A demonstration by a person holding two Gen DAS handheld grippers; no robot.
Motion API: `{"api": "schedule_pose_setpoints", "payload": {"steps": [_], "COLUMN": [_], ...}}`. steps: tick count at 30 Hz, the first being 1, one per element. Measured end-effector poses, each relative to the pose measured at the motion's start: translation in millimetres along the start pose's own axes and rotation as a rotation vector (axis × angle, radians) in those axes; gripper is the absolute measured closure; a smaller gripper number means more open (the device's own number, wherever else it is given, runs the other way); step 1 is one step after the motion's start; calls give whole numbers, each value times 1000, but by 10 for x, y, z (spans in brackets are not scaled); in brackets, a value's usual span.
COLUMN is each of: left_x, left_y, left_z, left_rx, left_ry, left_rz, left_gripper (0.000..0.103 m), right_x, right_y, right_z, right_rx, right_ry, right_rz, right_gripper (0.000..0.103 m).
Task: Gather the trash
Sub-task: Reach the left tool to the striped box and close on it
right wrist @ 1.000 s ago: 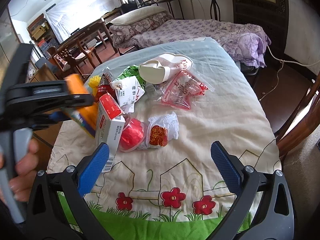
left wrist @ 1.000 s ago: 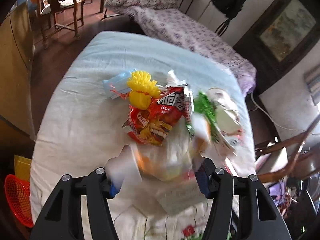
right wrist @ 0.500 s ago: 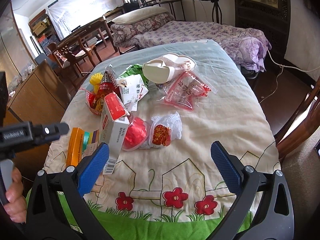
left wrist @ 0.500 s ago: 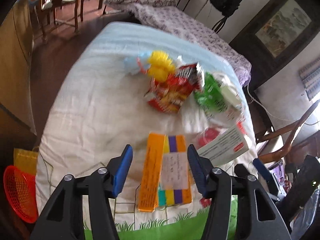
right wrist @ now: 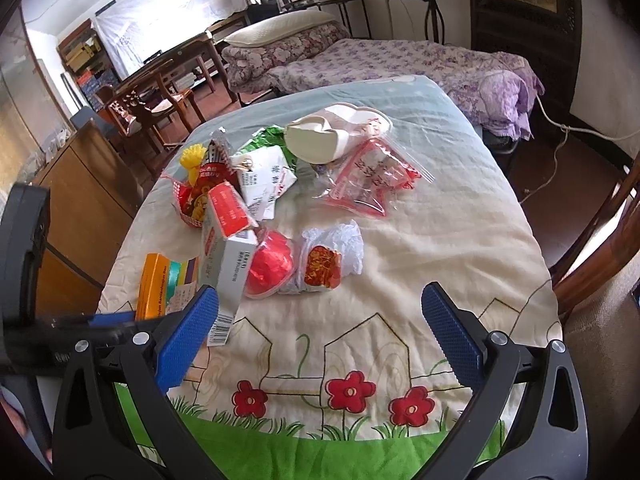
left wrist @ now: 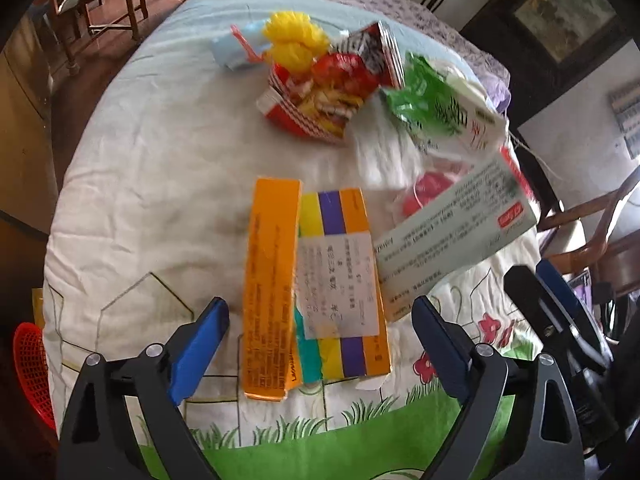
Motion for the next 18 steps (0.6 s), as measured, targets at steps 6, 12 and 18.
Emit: {"api": "schedule_pose_setpoints", "payload": {"steps": [6, 12, 18], "left_x": [12, 38, -143], "left_y": [119, 122, -167], "left_z": [9, 31, -18], "left_rx": [2, 30, 103], "left_ry": [27, 70, 61], "left_rz": [58, 110, 73], "left_gripper": [12, 41, 44], "right_x": [27, 24, -3], "right_y": [0, -8, -19], "right_z": [3, -10, -17], "right_rx": [0, 1, 12], "right_ry": [10, 13, 8], "right_rz": [3, 5, 17], "right_gripper": [6, 6, 6]}}
Point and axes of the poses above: each gripper's, at about its wrist camera, not at the fingertips, and y roughly the way its jaws point, x to its right, z to its top, the point moved 8 cm from there along y, roughly the way its jaws point, and after that the axes turned 1 degree about -y, right-handed, at the moved point
